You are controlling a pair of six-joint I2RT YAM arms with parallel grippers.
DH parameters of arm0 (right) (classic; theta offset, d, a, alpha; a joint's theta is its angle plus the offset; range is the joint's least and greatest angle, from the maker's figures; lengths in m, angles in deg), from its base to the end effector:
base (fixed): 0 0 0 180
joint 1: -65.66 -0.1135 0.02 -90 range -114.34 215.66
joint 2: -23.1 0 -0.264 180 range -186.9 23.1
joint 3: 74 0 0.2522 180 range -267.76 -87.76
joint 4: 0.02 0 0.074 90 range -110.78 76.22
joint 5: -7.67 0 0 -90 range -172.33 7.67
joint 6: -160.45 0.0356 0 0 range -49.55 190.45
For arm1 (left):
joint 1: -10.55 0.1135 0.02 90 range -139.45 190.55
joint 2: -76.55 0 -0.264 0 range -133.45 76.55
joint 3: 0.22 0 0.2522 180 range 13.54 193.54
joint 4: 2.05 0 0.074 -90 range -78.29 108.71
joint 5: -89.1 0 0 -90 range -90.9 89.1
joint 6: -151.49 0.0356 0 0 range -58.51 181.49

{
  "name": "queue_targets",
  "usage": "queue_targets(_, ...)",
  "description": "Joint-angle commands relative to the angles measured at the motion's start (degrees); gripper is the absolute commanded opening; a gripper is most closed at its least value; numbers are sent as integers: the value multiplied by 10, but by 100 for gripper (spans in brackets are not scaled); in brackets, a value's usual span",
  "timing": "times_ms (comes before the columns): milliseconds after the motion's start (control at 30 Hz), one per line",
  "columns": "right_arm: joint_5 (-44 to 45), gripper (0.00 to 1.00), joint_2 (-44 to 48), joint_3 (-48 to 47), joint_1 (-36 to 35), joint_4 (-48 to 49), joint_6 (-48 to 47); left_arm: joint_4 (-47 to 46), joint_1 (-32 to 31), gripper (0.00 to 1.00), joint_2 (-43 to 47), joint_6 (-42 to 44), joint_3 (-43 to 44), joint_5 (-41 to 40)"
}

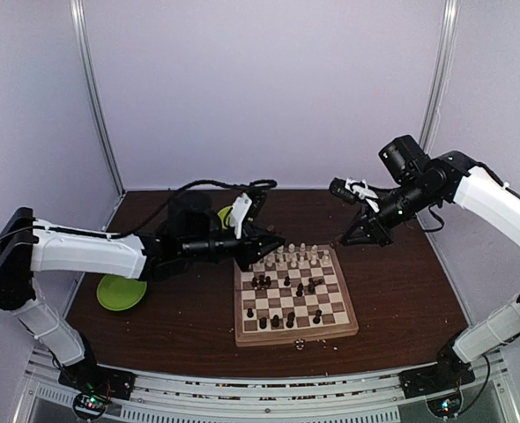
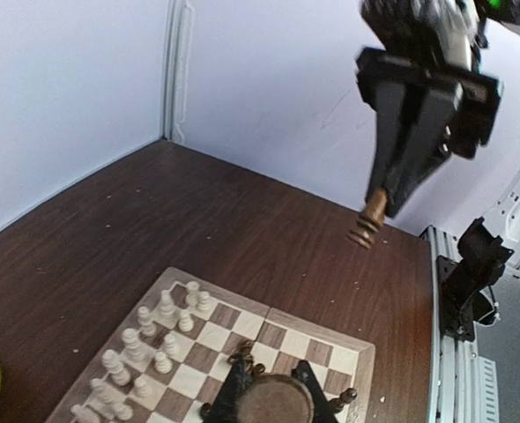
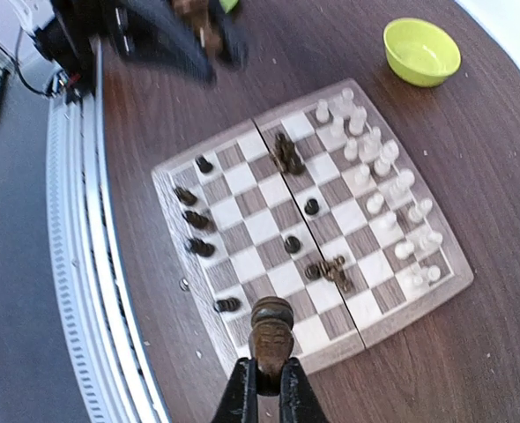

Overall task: Set up the chess pieces on the board
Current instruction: Place the knight at b8.

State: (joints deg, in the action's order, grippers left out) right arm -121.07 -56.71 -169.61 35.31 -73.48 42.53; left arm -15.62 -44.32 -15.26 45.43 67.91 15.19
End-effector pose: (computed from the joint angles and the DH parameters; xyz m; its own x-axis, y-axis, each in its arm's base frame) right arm 0.2221 0.1559 0.3560 -0.3244 -0.6132 -0.7202 -0.9449 0.2454 0.2167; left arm 0.2024 -0.3049 0.2571 -0.3579 0.0467 -0.9326 0.8781 0.3566 -0.3191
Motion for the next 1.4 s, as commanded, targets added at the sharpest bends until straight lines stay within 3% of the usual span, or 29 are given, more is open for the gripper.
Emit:
queue_targets(0, 143, 3, 26, 98, -19, 16, -65, 273, 38, 4, 56, 52, 78, -2)
queue_targets(333, 222, 3, 2, 189, -120, 53, -68, 479, 114, 5, 48, 120, 267, -23)
queue_targets(567, 252, 3, -59, 184, -167, 59, -64, 412, 149, 5, 71, 106, 178, -6)
queue_targets(1367, 291, 4, -151, 157, -220, 60, -58, 426, 151, 6, 70, 114, 183, 5)
